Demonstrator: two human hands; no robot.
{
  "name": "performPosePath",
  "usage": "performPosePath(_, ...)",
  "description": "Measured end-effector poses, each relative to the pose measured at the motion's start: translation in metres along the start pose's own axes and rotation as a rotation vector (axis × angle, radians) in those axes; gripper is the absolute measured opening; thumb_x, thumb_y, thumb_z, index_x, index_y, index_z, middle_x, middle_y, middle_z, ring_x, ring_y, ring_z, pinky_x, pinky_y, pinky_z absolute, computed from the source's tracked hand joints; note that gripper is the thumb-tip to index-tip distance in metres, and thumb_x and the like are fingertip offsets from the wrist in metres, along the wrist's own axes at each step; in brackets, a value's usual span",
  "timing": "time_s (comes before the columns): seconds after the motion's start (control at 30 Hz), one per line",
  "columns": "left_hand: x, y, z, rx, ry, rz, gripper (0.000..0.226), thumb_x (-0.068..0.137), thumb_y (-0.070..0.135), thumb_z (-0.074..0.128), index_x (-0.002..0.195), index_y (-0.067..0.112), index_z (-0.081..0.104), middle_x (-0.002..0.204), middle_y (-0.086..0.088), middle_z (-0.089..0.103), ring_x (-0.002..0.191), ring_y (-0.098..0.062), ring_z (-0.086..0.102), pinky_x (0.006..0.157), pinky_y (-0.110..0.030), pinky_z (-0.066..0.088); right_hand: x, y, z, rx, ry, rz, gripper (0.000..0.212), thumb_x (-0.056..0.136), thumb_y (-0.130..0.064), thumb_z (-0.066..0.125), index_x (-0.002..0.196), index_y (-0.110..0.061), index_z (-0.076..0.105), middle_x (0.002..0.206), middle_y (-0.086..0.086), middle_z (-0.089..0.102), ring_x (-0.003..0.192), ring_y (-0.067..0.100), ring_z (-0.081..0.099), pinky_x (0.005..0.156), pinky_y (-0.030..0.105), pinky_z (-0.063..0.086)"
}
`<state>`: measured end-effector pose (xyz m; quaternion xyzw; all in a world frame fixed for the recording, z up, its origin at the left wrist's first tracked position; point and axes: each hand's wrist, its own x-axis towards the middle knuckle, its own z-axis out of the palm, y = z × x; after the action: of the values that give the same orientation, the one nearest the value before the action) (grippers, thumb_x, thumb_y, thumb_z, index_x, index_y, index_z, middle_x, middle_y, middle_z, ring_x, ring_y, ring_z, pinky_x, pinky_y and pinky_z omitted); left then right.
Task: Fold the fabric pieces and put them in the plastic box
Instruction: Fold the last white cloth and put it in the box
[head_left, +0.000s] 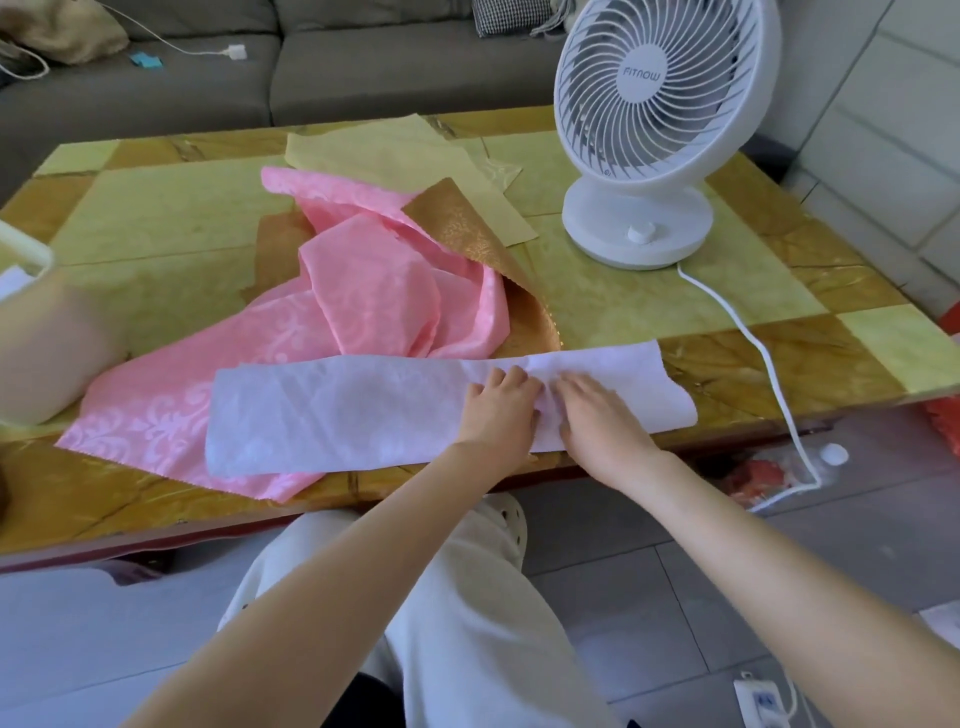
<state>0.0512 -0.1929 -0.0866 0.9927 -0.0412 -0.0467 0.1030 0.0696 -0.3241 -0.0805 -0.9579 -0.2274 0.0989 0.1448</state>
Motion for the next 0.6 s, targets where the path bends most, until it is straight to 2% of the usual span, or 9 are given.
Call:
performPosePath(0.07, -0.002, 0.0, 0.0, -0.009, -0.017, 0.006, 0.04, 0.096, 0.033, 0.043, 0.133, 0.02, 0.042, 0.141, -0.002, 0.036, 0.126, -0.024, 0.033, 0.098, -0.037, 0.03, -0.001, 0.018, -0.006, -0.068, -0.026, 0.135, 0.041, 0.097, -0.013, 0.036, 0.137, -0.01, 0.035, 0.147, 0.007, 0.032, 0.137, 0.024, 0.026, 0.108, 0.046, 0.029)
performPosePath(0.2, -0.007, 0.006, 0.004, 0.041, -0.048, 0.015, 0.055, 0.091, 0.052, 0.043, 0.138, 0.023, 0.037, 0.146, -0.005, 0.029, 0.132, -0.026, 0.028, 0.105, -0.043, 0.025, -0.011, 0.049, -0.019, -0.041, 0.035, 0.344, 0.036, 0.097, -0.026, 0.042, 0.125, -0.004, 0.042, 0.134, 0.012, 0.042, 0.125, 0.032, 0.036, 0.097, 0.044, 0.038)
performPosePath(0.33, -0.006, 0.009, 0.007, 0.1, -0.046, 0.012, 0.06, 0.09, 0.057, 0.041, 0.14, 0.025, 0.032, 0.148, -0.008, 0.025, 0.133, -0.03, 0.025, 0.106, -0.046, 0.024, -0.02, 0.063, -0.026, 0.055, 0.111, 0.529, 0.06, 0.095, -0.037, 0.047, 0.14, -0.002, 0.028, 0.142, 0.016, 0.036, 0.127, 0.036, 0.036, 0.099, 0.043, 0.034)
performPosePath(0.43, -0.005, 0.011, 0.007, 0.105, -0.045, 0.008, 0.06, 0.089, 0.058, 0.041, 0.14, 0.026, 0.032, 0.148, -0.008, 0.026, 0.133, -0.029, 0.025, 0.106, -0.046, 0.024, -0.022, 0.07, -0.031, 0.271, 0.138, 0.58, 0.07, 0.094, -0.038, 0.051, 0.141, 0.005, 0.023, 0.142, 0.021, 0.03, 0.122, 0.036, 0.044, 0.086, 0.036, 0.039)
performPosePath(0.6, -0.005, 0.012, 0.006, 0.094, -0.059, -0.011, 0.062, 0.088, 0.058, 0.043, 0.14, 0.027, 0.031, 0.148, -0.007, 0.025, 0.133, -0.028, 0.025, 0.107, -0.046, 0.023, -0.023, 0.076, -0.038, 0.446, 0.033, 0.706, 0.083, 0.084, -0.049, 0.061, 0.137, 0.008, 0.031, 0.129, 0.016, 0.049, 0.11, 0.03, 0.051, 0.075, 0.032, 0.04)
